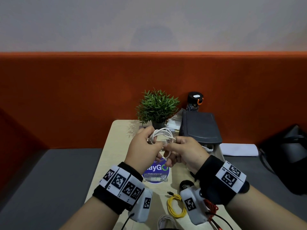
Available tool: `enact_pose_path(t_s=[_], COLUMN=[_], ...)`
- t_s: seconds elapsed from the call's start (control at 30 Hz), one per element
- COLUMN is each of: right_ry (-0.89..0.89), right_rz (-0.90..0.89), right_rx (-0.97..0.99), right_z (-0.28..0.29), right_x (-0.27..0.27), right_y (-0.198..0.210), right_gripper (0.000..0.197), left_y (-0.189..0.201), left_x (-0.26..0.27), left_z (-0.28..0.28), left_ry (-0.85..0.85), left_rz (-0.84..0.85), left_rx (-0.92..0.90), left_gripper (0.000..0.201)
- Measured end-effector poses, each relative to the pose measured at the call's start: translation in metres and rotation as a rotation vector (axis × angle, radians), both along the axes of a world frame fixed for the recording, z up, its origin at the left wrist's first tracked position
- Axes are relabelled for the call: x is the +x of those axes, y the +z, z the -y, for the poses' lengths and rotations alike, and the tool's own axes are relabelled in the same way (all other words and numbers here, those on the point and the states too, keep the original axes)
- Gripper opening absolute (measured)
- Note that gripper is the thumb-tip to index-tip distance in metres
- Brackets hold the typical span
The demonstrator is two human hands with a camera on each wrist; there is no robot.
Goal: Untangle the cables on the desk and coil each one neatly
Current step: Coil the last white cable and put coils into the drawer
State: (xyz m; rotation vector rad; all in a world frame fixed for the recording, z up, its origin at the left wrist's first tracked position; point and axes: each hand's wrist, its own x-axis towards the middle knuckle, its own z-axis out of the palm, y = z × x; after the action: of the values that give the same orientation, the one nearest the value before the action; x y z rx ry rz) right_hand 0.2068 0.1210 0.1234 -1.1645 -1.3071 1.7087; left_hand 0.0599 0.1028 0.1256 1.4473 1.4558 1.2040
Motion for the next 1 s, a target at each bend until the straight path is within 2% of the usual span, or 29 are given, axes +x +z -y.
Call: enact_pose_path(t_s=[0.07,0.2,0.43,0.6,0.77,0.87,1.0], right_ry=[0.006,0.029,-0.026,-0.018,-0.036,-0.046,-0.059], right_rz=[-0.024,-0.076,-0.044,-0.022,0.006,-0.012,-0.024], right_rx=[-0.024,-0.071,0.014,0.026,0.057,0.071,0.065], right_z=[0.001,0.001,0.003,0.003,0.004,0.002,0.001], right_x=[0.0,0.001,-0.003,0.005,0.005,0.003,0.001], right_y=[-0.002,-0.008,-0.004,0.002,0.006,0.012,0.017], right_gripper=[0.007,0.011,0.014,0.013,0.02,0.025,0.015], left_y=[0.002,0.001,-0.003,0.005,-0.003,-0.006,-0.007], left_x=[-0.001,-0.001,0.002,-0.01,-0.011,-0.007,0.0], left_z=[-0.001,-0.003,-0.007,-0.008,-0.005,0.0,0.003], left_ry=[-0.005,0.001,0.078,-0.135,-0.063,-0.024,0.08], left_rz=[-0.039,-0.042,-0.118,0.029,-0.056,0.069,0.174], left_rx=[-0.032,-0.114,-0.049,-0.17,-0.007,0.067,0.089], left_gripper=[0.011,0.018,0.014,0.017,0.025,0.025,0.025])
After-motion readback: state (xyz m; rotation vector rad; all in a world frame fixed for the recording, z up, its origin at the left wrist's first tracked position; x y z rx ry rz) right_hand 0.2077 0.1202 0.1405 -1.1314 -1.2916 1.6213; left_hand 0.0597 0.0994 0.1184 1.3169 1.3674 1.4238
